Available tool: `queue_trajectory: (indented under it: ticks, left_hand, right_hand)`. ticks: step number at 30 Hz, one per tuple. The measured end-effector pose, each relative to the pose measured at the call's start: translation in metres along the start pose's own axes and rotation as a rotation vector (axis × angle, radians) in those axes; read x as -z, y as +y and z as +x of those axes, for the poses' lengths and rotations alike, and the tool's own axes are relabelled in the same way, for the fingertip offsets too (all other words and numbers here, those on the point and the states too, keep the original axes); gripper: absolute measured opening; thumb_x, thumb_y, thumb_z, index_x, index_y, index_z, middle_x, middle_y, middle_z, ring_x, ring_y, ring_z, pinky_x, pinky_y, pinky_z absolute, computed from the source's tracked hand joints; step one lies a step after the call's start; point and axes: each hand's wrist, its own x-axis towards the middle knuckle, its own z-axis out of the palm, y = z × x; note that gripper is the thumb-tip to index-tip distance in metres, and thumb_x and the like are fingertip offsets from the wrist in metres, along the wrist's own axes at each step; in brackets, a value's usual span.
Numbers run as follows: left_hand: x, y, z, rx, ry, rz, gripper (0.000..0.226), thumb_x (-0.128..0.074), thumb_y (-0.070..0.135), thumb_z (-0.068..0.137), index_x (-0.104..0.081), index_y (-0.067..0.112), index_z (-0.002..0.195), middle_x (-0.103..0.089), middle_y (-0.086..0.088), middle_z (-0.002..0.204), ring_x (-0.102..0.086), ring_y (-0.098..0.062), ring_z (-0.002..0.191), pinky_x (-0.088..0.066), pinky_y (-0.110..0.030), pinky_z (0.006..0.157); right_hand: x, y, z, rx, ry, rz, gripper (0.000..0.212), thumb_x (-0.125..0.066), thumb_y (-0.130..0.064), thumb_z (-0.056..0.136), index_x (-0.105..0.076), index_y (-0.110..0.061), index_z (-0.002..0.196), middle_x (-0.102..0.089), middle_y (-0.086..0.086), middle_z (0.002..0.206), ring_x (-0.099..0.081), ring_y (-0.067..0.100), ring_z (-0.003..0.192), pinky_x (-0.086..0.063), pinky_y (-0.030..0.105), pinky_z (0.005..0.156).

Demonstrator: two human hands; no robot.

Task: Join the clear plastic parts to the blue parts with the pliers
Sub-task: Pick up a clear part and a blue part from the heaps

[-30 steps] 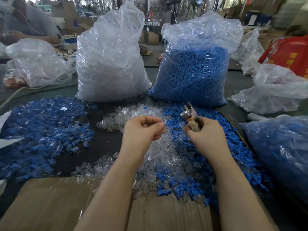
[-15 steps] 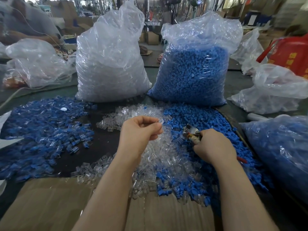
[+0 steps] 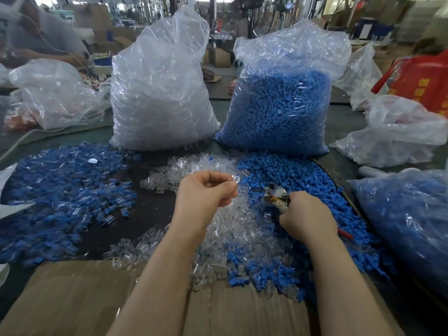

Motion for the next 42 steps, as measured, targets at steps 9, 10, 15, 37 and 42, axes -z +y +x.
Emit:
queue_trajectory:
  ticks: [9, 10, 15, 37, 42]
  left_hand:
    - [-0.002, 0.001, -0.001, 0.015, -0.002, -0.056, 0.014, -0.077, 0.003, 0.081, -0.069, 0.003, 0.094, -0.076, -0.010, 0.078, -0.074, -0.018, 0.073, -0.058, -0.022, 0.065]
    - [-0.003, 0.001, -0.001, 0.014, -0.003, -0.056, 0.014, -0.077, 0.003, 0.081, -0.069, 0.003, 0.093, -0.076, -0.010, 0.078, -0.074, -0.018, 0.073, -0.059, -0.023, 0.065]
    - [-0.008, 0.001, -0.003, -0.003, 0.005, -0.056, 0.012, -0.076, 0.004, 0.082, -0.069, 0.004, 0.093, -0.075, -0.009, 0.075, -0.074, -0.016, 0.071, -0.058, -0.021, 0.063]
    - [-0.017, -0.001, -0.004, -0.203, 0.152, 0.138, 0.017, -0.078, 0.008, 0.079, -0.075, 0.025, 0.078, -0.074, 0.003, 0.070, -0.073, -0.013, 0.071, -0.061, -0.042, 0.077]
    - [-0.019, 0.000, -0.006, -0.279, 0.171, 0.177, 0.022, -0.079, 0.007, 0.078, -0.075, 0.028, 0.076, -0.074, 0.008, 0.071, -0.072, -0.008, 0.070, -0.062, -0.036, 0.073]
  right_hand:
    - [0.013, -0.007, 0.000, 0.101, 0.175, 0.608, 0.010, -0.075, -0.032, 0.081, -0.066, -0.027, 0.081, -0.066, -0.010, 0.076, -0.062, 0.014, 0.075, -0.050, 0.033, 0.067]
    - [0.014, -0.010, -0.001, 0.118, 0.187, 0.678, 0.011, -0.077, -0.032, 0.080, -0.066, -0.029, 0.082, -0.067, -0.012, 0.079, -0.063, 0.012, 0.078, -0.051, 0.034, 0.071]
    - [0.011, -0.025, -0.008, 0.213, 0.225, 0.832, 0.019, -0.081, -0.032, 0.077, -0.063, -0.028, 0.081, -0.068, -0.009, 0.081, -0.064, 0.012, 0.080, -0.054, 0.038, 0.077]
    - [0.003, -0.041, -0.017, 0.391, 0.282, 0.862, 0.007, -0.074, -0.019, 0.085, -0.071, -0.021, 0.091, -0.070, -0.008, 0.078, -0.066, 0.012, 0.076, -0.056, 0.041, 0.074]
    - [0.002, -0.041, -0.017, 0.396, 0.329, 0.823, 0.006, -0.074, -0.022, 0.085, -0.071, -0.021, 0.089, -0.068, -0.011, 0.073, -0.064, 0.006, 0.072, -0.052, 0.023, 0.061]
